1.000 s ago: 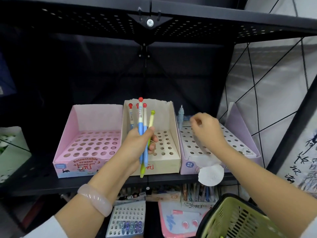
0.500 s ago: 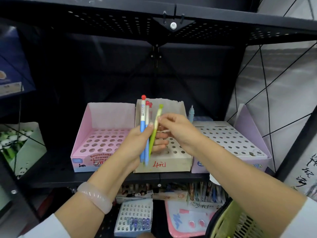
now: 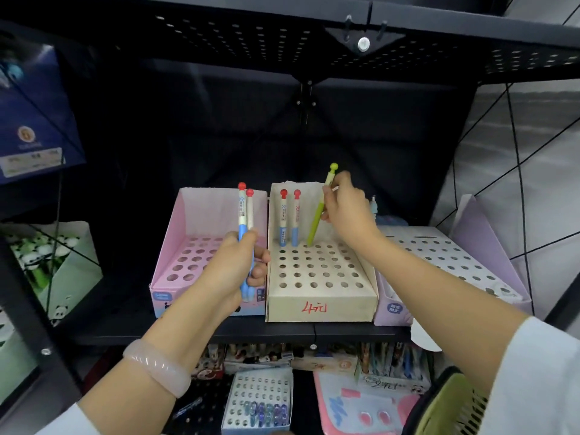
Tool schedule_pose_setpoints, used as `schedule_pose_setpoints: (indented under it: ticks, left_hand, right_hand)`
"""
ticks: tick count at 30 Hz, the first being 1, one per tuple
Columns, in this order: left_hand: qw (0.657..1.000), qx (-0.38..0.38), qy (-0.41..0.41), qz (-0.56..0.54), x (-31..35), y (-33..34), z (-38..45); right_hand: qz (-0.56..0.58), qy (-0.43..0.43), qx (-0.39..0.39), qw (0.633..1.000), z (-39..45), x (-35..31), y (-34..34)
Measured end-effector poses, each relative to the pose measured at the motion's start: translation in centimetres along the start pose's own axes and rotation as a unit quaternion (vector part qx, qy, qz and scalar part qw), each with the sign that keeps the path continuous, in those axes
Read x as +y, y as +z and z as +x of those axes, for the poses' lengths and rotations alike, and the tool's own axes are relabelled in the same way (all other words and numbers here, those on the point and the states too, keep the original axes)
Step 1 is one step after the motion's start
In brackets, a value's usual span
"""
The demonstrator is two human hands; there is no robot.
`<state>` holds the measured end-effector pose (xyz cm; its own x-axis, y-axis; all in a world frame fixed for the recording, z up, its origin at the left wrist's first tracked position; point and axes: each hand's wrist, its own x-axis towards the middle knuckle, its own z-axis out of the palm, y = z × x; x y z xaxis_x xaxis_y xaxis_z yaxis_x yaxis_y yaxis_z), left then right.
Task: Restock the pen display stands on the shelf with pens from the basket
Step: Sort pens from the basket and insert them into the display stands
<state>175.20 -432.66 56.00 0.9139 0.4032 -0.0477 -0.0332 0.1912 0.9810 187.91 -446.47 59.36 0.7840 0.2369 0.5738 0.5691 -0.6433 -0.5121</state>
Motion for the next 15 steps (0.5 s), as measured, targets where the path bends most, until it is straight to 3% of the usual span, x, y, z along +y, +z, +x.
schedule_pose_setpoints:
  ticks: [5, 9, 11, 12, 15]
  left_hand:
    - [1.000, -0.004, 0.015, 0.009, -0.4, -0.2, 0.1]
    - [0.998, -0.025, 0.046, 0.030, -0.5, -0.3, -0.3]
    - [0.997, -0.029, 0.058, 0.029, -0.6, -0.5, -0.5]
    - [0.997, -0.030, 0.065, 0.029, -0.5, -0.6, -0.5]
    - [0.996, -0.040, 0.079, 0.032, -0.5, -0.6, -0.5]
  right_hand:
    - [-0.031, -0.029, -0.021, 0.999, 0.0, 0.1, 1.1]
    - [-0.077, -0.008, -0.120, 0.990, -0.5, 0.7, 2.3]
    - [-0.066, 0.015, -0.134, 0.989, -0.7, 0.9, 2.5]
    - [-0.059, 0.023, -0.113, 0.992, -0.7, 0.9, 2.4]
    - [-0.001, 0.001, 0.051, 0.999, -1.1, -0.3, 1.5]
